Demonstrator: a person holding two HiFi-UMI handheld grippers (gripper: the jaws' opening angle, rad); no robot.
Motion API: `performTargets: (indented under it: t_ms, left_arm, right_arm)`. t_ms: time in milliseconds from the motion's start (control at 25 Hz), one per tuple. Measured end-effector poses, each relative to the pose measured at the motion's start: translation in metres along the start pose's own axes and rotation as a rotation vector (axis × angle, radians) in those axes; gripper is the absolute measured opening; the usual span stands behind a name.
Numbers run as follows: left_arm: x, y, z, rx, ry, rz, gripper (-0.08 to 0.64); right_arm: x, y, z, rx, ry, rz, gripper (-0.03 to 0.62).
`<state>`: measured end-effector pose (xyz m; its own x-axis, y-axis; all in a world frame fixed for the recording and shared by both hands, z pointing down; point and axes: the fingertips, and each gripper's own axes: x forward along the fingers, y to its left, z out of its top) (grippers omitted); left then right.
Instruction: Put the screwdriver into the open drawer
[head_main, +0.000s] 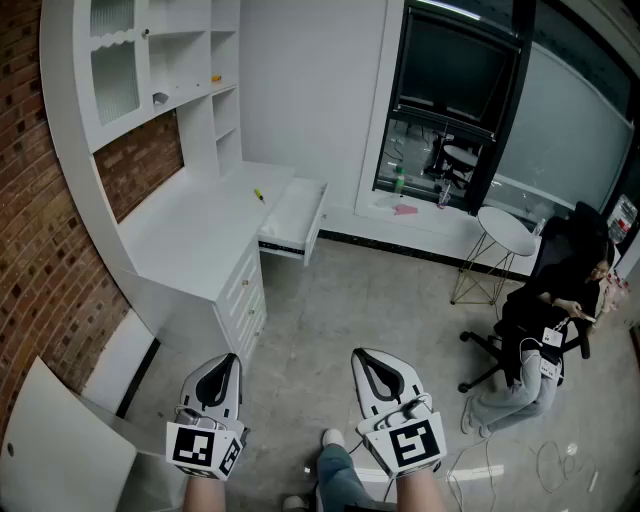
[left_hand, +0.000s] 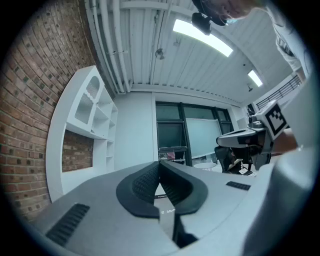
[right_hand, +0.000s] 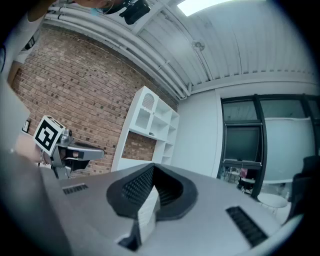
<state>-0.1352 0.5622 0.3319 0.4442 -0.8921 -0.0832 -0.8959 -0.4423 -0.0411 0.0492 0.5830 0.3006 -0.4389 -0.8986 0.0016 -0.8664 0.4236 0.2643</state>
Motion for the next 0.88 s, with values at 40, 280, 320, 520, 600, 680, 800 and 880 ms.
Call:
performTargets:
  t_ms: [40, 280, 320, 520, 600, 680, 800, 880]
  left_arm:
    - [-0.001, 0.001, 0.001, -0.003, -0.004, 0.009, 0.012]
    - [0.025, 0.0, 0.0, -0.007, -0.002, 0.037, 0.012]
    - [0.036, -0.001, -0.002, -0.006, 0.001, 0.037, 0.012]
    - [0.11, -0.012, -0.009, -0.009, 0.005, 0.044, 0.012]
    - [0.142, -0.016, -0.011, -0.007, 0.003, 0.052, 0.012]
    - [0.172, -0.02, -0.01, -0.007, -0.002, 0.063, 0.012]
    - [0.206, -0.021, -0.009, -0.007, -0.011, 0.09, 0.012]
    - [0.225, -0.022, -0.011, -0.004, -0.013, 0.107, 0.012]
  right_arm:
    - [-0.001, -0.001, 0.0, 0.008, -0.005, 0.002, 0.011]
    - [0.009, -0.023, -0.015, 0.041, -0.009, 0.023, 0.011]
    - [0.015, -0.031, -0.019, 0.045, -0.006, 0.023, 0.011]
    - [0.054, -0.083, -0.035, 0.088, -0.04, 0.042, 0.011]
    - [0.072, -0.106, -0.039, 0.105, -0.06, 0.069, 0.011]
    - [0.091, -0.129, -0.042, 0.078, -0.057, 0.085, 0.011]
    - [0.116, -0.154, -0.045, 0.046, -0.065, 0.119, 0.011]
    - [0.129, -0.168, -0.051, 0.037, -0.066, 0.134, 0.012]
